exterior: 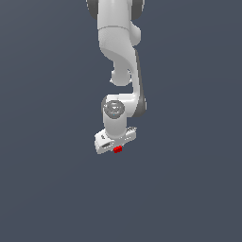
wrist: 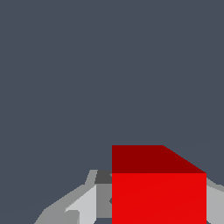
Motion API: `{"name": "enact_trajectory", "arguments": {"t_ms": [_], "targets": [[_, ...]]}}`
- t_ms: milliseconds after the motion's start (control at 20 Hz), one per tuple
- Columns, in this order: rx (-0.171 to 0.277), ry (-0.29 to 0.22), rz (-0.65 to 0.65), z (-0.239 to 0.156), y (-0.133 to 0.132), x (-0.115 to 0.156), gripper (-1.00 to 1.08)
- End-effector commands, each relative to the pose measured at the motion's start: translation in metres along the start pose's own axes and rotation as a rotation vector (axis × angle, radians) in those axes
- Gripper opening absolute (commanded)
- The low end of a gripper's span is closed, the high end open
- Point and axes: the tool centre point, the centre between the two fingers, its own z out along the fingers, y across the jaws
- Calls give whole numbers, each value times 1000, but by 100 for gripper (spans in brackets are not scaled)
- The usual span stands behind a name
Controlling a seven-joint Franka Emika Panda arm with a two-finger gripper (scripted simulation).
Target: Pick up the red cube and move it to a goal position.
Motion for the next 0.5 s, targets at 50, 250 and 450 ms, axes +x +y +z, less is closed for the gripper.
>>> {"name": "enact_trajectory", "arguments": {"t_ms": [50,250,450], "targets": [[-1,2,0,-16,2,4,-100],[-1,2,0,-43,4,11,-100],[-1,2,0,-79,7,20,-100]]}}
